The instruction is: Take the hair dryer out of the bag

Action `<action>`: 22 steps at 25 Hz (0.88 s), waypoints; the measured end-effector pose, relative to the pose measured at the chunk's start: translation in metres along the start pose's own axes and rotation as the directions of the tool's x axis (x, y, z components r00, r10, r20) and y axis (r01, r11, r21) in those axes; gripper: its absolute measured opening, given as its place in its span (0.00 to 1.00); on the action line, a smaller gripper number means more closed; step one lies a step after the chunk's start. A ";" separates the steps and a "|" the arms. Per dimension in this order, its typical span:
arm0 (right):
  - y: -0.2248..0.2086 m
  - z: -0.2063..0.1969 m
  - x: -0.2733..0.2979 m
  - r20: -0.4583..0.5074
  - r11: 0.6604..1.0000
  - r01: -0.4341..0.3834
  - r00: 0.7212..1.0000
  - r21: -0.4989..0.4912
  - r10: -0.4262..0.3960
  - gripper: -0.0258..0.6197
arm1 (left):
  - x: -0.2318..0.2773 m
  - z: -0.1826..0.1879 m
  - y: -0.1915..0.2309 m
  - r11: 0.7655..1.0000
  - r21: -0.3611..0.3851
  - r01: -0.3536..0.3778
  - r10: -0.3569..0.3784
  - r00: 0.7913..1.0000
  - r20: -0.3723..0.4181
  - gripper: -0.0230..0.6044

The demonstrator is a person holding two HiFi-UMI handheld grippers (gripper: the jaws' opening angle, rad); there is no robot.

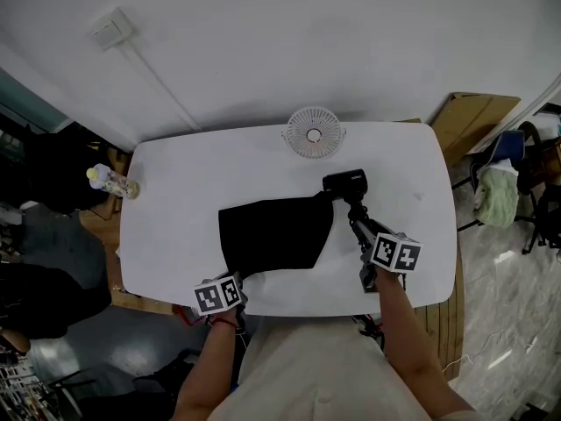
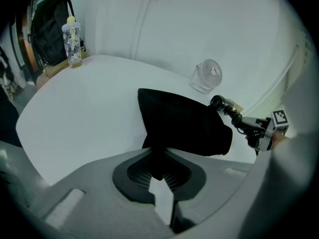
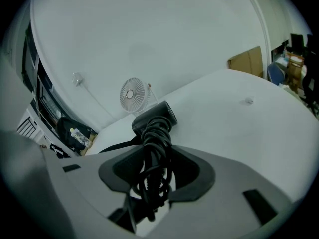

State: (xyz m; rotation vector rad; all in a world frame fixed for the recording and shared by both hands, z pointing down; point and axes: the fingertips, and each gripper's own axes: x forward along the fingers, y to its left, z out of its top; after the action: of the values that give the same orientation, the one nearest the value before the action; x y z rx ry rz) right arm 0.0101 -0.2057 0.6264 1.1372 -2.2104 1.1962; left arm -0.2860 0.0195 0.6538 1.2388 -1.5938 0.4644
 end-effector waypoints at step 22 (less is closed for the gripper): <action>0.019 0.005 -0.009 -0.003 0.965 0.036 0.999 -0.258 -0.038 0.42 | -0.015 0.030 -0.030 0.995 0.046 0.087 -0.091 0.989 0.115 0.23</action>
State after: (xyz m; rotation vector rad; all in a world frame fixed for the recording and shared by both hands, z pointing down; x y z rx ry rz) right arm 0.0010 -0.1996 0.6080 1.0594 -2.2483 0.8634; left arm -0.2742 -0.0084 0.6202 1.3839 -1.6265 0.3746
